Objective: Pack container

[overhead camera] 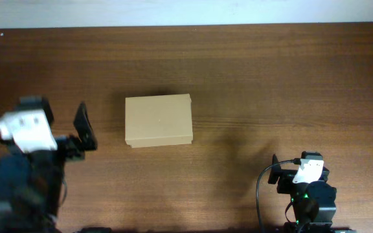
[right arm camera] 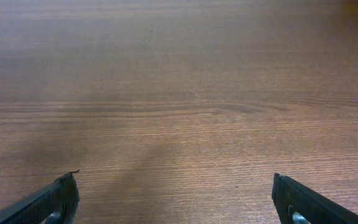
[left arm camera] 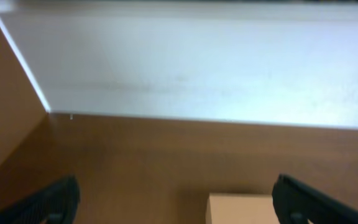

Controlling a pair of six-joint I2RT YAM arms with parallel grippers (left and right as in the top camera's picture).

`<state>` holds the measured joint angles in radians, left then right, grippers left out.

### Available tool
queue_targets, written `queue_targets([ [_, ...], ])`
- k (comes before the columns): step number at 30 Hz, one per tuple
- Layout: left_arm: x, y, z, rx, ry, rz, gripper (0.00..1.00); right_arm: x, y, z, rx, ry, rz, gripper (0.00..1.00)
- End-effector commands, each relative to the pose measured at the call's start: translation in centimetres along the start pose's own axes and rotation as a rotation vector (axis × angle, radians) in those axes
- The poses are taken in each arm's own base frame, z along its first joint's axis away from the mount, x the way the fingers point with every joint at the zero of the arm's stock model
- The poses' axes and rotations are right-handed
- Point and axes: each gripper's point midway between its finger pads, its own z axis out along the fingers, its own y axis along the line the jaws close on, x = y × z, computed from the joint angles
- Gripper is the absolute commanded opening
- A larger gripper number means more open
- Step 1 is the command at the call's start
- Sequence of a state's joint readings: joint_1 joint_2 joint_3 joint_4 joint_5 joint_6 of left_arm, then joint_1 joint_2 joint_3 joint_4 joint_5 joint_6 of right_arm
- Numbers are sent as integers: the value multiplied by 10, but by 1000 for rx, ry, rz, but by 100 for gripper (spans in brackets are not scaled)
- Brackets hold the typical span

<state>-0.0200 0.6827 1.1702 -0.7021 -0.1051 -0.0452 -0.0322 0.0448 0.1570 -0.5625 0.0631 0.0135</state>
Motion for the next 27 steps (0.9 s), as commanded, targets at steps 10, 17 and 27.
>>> queue_targets([
  [10, 100, 6, 4, -1, -202, -10, 100, 2, -2, 1, 8, -2, -1, 99],
  [17, 142, 5, 24, 0, -233, -13, 100, 2, -2, 1, 8, -2, -1, 99],
  [27, 181, 6, 40, 1, -238, -14, 100, 2, -2, 1, 8, -2, -1, 99],
])
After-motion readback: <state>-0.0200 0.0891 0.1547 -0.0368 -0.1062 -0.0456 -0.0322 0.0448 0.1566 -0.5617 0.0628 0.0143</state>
